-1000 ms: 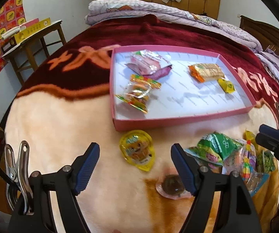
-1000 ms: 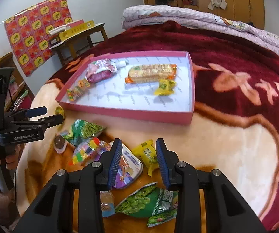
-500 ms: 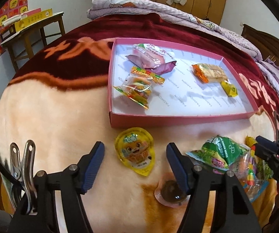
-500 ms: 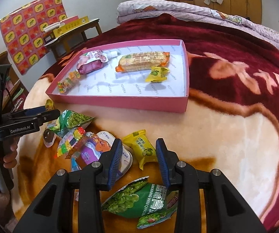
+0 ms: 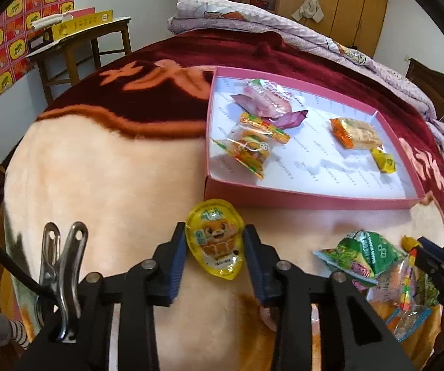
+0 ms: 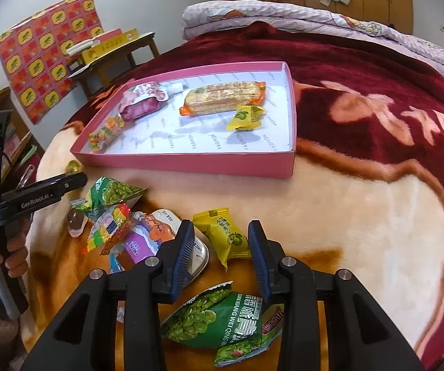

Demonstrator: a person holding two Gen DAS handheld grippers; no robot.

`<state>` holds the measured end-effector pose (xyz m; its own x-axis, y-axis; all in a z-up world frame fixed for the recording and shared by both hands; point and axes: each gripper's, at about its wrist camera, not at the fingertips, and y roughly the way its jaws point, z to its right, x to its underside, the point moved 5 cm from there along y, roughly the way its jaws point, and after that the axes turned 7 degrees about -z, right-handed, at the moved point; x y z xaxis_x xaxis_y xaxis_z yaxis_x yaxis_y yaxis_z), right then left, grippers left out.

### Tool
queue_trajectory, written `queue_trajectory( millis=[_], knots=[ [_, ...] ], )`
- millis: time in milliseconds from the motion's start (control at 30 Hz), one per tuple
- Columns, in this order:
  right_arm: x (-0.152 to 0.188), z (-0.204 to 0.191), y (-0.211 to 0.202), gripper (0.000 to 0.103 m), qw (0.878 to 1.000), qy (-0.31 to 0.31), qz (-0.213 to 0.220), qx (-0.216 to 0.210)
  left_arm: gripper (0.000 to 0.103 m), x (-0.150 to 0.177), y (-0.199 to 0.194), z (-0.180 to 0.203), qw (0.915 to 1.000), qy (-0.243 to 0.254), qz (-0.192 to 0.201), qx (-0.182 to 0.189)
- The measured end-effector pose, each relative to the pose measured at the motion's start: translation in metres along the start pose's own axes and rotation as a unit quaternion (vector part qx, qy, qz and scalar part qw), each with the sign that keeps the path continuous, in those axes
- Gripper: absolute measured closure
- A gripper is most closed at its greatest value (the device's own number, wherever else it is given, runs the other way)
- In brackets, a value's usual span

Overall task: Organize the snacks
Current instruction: 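Grasp the yellow bear jelly cup with the left gripper while the right gripper grasps a yellow candy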

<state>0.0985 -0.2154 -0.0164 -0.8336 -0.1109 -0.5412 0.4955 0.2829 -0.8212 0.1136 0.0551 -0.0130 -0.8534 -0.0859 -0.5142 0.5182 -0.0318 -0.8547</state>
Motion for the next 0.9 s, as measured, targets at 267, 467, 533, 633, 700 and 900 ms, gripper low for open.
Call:
queue_trajectory(
  millis=[267,467,533,633,700,900],
  knots=[
    [0.003,0.011,0.003,0.061,0.998,0.06,0.003,-0.021,0.066,0.0,0.002,0.002,0.9999,0.011,0.003,-0.006],
    [0.001,0.01,0.003,0.059,0.998,0.069,-0.005,-0.01,0.066,-0.001,0.003,0.003,0.9999,0.016,0.0,-0.005],
    [0.001,0.01,0.004,0.058,0.997,0.075,-0.008,-0.009,0.067,0.0,0.002,0.003,0.9998,0.02,0.005,-0.005],
    [-0.001,0.007,0.005,0.058,0.997,0.072,-0.017,-0.005,0.069,0.0,0.002,0.004,0.9997,0.024,0.009,-0.008],
    [-0.002,0.005,0.006,0.06,0.997,0.073,-0.019,-0.002,0.07,0.0,0.001,0.005,0.9996,0.025,0.01,-0.008],
    [-0.005,-0.008,0.007,0.079,0.999,0.048,-0.019,0.0,0.072,0.003,-0.001,0.005,0.9996,0.027,0.012,0.001]
  ],
)
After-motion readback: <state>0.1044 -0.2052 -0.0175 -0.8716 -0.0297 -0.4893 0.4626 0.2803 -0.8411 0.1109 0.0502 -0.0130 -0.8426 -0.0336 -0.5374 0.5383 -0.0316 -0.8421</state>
